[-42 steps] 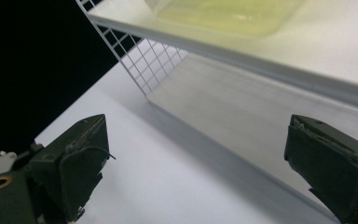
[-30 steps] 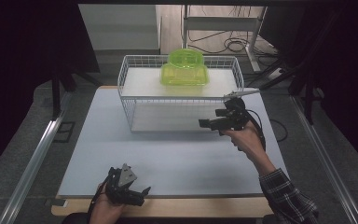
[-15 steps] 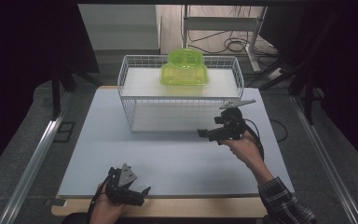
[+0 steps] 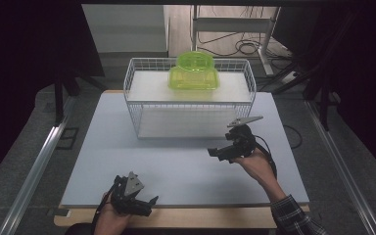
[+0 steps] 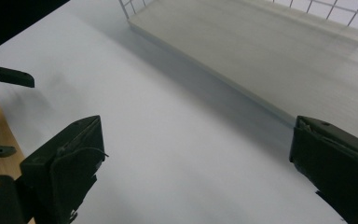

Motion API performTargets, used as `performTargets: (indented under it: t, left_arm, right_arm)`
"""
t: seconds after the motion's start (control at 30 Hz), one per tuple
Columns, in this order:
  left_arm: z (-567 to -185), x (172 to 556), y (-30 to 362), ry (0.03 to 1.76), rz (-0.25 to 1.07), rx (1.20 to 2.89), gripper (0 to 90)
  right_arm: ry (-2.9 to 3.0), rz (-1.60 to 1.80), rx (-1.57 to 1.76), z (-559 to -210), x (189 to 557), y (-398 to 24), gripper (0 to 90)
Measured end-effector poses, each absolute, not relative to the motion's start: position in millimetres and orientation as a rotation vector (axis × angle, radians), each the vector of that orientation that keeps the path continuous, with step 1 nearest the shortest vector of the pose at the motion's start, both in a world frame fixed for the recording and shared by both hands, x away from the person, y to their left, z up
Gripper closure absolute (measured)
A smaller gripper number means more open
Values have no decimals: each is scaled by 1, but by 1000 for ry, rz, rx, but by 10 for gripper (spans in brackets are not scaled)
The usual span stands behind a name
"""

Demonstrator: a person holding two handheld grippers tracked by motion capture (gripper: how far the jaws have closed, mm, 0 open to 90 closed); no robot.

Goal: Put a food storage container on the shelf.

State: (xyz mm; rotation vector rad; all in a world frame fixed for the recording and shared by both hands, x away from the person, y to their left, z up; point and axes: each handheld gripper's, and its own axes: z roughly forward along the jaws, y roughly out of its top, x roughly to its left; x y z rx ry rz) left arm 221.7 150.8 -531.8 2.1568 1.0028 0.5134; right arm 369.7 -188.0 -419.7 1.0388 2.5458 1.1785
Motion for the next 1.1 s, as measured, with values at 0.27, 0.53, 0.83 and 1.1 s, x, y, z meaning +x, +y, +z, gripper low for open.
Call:
performTargets:
  t: [0.27,0.53,0.83,1.1]
  left_arm:
    - [-532,222,150,999,509,2163,8]
    - [-532,222,150,997,514,2163,8]
    - [-532,222,150,997,514,2164,8]
    - [-532,222,150,996,513,2166,9]
  right_arm:
    - [2529,1154,1043,-434,359,-195,34]
    - [2523,1155,1043,-448,347,-203,57]
    - [2491,1151,1035,-463,333,-212,59]
    - [2454,1147,1029,-479,317,-223,70]
